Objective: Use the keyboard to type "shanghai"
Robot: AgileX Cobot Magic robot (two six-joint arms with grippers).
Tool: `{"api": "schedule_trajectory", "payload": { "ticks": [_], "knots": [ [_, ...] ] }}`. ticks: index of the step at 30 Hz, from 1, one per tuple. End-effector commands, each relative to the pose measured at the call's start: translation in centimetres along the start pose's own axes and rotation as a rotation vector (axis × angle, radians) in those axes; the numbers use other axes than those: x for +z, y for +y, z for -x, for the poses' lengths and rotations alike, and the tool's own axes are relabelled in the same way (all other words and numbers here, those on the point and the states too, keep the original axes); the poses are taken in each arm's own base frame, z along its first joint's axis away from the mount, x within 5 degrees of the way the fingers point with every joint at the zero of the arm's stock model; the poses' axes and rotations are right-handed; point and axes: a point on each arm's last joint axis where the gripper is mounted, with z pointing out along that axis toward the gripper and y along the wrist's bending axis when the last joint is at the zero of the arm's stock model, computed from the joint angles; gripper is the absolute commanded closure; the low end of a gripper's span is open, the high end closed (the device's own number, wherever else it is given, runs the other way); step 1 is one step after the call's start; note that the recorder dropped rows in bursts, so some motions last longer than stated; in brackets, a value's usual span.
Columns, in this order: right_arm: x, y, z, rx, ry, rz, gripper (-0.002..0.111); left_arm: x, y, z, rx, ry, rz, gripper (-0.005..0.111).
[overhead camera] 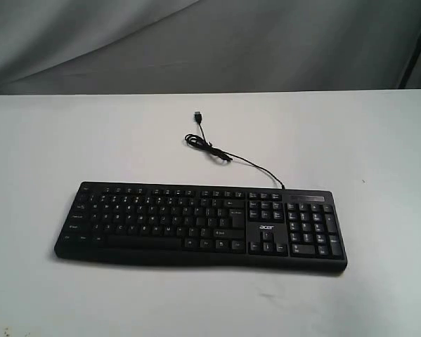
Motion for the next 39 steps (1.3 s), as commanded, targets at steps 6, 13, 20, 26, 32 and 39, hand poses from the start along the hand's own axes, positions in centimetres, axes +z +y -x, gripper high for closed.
{"api": "schedule_trajectory", "payload": {
  "ticks": [6, 13, 20, 26, 32, 39],
  "knots": [
    [4.4, 5.3, -5.8, 0.009, 0.499, 0.178, 0.108, 0.0, 0.0, 0.0, -0.002, -0.007, -0.007, 0.107],
    [4.2, 12.7, -2.3, 0.205, 0.453, 0.983, 0.108, 0.0, 0.0, 0.0, -0.002, -0.007, -0.007, 0.107],
    [0.2, 21.5, 4.7, -0.082, 0.169, 1.204, 0.108, 0.0, 0.0, 0.0, -0.002, -0.007, -0.007, 0.107],
    [-6.1, 30.5, 8.0, -0.216, 0.069, 1.386, 0.108, 0.0, 0.0, 0.0, -0.002, -0.007, -0.007, 0.107],
    [-10.9, 38.6, 7.3, -0.324, 0.094, 1.501, 0.108, 0.0, 0.0, 0.0, -0.002, -0.007, -0.007, 0.107],
    [-11.1, 43.9, 5.2, -0.356, 0.103, 1.421, 0.108, 0.0, 0.0, 0.0, -0.002, -0.007, -0.007, 0.107]
  ]
}}
